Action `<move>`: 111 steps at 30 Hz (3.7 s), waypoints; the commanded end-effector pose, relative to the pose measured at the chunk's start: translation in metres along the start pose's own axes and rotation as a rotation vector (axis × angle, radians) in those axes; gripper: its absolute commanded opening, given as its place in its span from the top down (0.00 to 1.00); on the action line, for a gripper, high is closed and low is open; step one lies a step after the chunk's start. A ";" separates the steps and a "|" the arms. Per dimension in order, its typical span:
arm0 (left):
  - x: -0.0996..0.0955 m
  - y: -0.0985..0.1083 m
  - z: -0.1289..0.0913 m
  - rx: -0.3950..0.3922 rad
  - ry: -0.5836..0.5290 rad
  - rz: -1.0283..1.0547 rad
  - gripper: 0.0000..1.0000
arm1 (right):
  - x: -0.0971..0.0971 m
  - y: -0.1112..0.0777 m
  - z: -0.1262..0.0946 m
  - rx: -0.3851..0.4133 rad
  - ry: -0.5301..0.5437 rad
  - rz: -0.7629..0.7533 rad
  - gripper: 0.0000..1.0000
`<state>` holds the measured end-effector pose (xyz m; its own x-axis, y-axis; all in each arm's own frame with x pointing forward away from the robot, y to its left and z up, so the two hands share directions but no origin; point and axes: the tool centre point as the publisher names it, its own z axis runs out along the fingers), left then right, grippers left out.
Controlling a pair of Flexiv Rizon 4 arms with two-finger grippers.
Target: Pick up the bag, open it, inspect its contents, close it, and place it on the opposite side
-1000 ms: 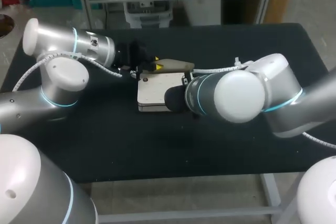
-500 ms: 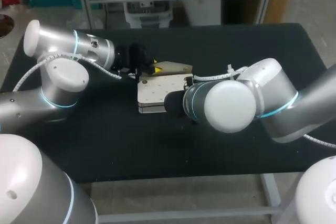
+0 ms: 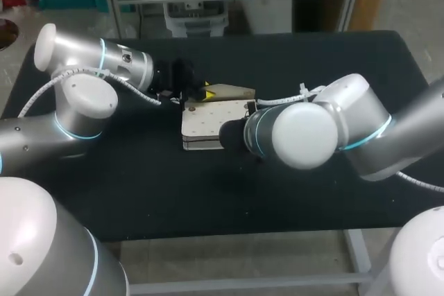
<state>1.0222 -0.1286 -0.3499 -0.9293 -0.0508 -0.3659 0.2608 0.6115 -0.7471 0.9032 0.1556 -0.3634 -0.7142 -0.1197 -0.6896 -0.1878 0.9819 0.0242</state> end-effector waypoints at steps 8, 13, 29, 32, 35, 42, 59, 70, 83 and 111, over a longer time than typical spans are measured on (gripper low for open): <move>-0.002 0.008 0.008 -0.001 0.014 -0.009 1.00 | -0.002 0.002 0.016 -0.024 -0.140 0.004 0.75; -0.003 0.010 0.009 -0.005 0.021 -0.012 1.00 | 0.001 0.001 0.019 -0.013 -0.145 0.013 0.92; 0.011 0.010 0.008 0.037 0.003 0.065 1.00 | 0.008 -0.001 0.020 0.007 -0.195 0.036 1.00; 0.022 0.006 0.006 0.054 -0.018 0.118 1.00 | 0.007 -0.002 0.021 0.005 -0.194 0.048 1.00; 0.033 0.004 0.006 0.054 -0.039 0.179 1.00 | 0.007 -0.002 0.021 0.005 -0.194 0.048 1.00; 0.050 0.006 0.015 0.015 -0.076 0.266 1.00 | 0.007 -0.002 0.021 0.005 -0.194 0.048 1.00; 0.036 -0.017 -0.013 0.076 -0.115 0.273 0.62 | 0.007 -0.002 0.021 0.005 -0.194 0.048 1.00; 0.041 -0.018 -0.016 0.126 -0.079 0.295 1.00 | 0.007 -0.002 0.021 0.005 -0.194 0.048 1.00; 0.078 -0.006 -0.003 0.114 0.012 0.333 1.00 | 0.007 -0.002 0.021 0.005 -0.194 0.048 1.00; 0.064 -0.012 -0.008 0.128 -0.011 0.397 1.00 | 0.007 -0.002 0.021 0.005 -0.194 0.048 1.00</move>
<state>0.9599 -0.1334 -0.3563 -0.7533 0.1671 -0.6361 0.6232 0.4904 -0.6092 0.9134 0.1583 -0.3789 -0.7234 -0.0716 -0.6867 -0.1446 0.9883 0.0493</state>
